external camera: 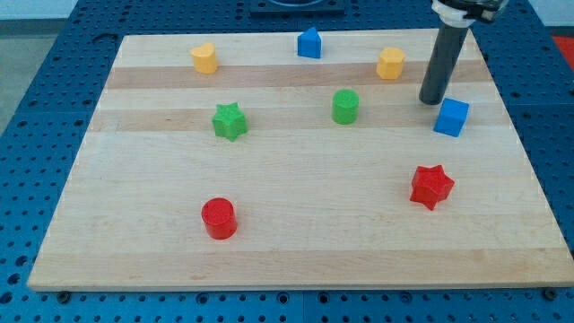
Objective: Push the blue cube to the center left
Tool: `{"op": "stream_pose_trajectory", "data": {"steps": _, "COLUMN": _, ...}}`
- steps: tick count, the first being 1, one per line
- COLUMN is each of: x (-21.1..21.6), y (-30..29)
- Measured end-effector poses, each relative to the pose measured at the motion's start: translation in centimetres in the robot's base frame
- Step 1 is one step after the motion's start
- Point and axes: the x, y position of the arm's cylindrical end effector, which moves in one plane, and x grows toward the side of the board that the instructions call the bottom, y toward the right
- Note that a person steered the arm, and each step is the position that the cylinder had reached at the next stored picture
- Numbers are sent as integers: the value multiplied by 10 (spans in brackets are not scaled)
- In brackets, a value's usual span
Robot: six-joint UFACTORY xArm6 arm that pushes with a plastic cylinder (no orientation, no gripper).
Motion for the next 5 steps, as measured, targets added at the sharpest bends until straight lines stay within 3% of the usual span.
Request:
{"op": "stream_pose_trajectory", "data": {"steps": 2, "x": 14, "y": -41}}
{"op": "stream_pose_trajectory", "data": {"steps": 5, "x": 32, "y": -34}}
